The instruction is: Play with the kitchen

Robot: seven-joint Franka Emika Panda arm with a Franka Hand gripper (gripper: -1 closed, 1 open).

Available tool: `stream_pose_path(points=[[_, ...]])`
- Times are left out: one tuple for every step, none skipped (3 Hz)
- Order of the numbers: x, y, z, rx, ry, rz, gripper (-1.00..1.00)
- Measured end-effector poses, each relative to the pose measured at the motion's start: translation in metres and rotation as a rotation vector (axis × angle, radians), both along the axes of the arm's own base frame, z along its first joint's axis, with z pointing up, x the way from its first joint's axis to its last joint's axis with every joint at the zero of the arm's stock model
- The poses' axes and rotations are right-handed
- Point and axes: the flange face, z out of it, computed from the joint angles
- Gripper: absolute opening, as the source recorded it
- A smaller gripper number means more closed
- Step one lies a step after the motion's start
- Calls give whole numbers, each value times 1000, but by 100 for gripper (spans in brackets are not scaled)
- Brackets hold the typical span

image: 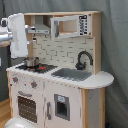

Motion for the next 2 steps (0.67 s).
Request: stream_pose_path(points=[[12,-8,4,0,-2,77,-100],[20,-13,10,0,-12,149,-100]])
